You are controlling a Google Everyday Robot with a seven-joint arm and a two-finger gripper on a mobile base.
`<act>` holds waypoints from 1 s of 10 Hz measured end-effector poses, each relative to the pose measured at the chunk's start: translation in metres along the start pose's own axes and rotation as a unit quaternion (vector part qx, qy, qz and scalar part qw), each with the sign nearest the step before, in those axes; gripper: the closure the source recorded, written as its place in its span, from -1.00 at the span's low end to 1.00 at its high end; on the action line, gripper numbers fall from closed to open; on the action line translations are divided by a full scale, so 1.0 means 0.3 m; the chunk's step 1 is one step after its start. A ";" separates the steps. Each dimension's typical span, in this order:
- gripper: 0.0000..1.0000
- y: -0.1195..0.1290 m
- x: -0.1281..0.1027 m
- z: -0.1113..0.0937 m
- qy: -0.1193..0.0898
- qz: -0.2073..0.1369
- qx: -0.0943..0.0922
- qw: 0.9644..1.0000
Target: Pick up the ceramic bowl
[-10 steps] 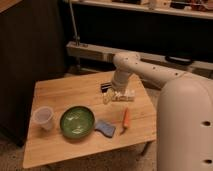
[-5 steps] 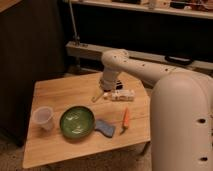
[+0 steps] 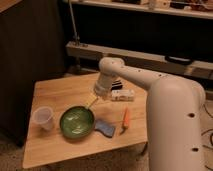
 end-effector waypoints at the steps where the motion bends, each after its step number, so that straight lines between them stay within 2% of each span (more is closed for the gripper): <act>1: -0.60 0.004 0.011 0.024 0.010 -0.006 -0.006 1.000; 3: -0.59 0.020 0.002 0.061 0.016 -0.019 -0.014 1.000; 4: -0.53 0.019 0.003 0.069 0.017 -0.022 -0.017 0.999; 5: -0.29 0.022 0.004 0.091 0.023 -0.028 -0.024 0.999; 6: -0.18 0.033 -0.002 0.113 0.028 -0.034 -0.028 0.999; 8: -0.17 0.037 0.007 0.139 0.037 -0.038 -0.035 0.998; 10: -0.17 0.049 0.005 0.160 0.047 -0.045 -0.033 0.997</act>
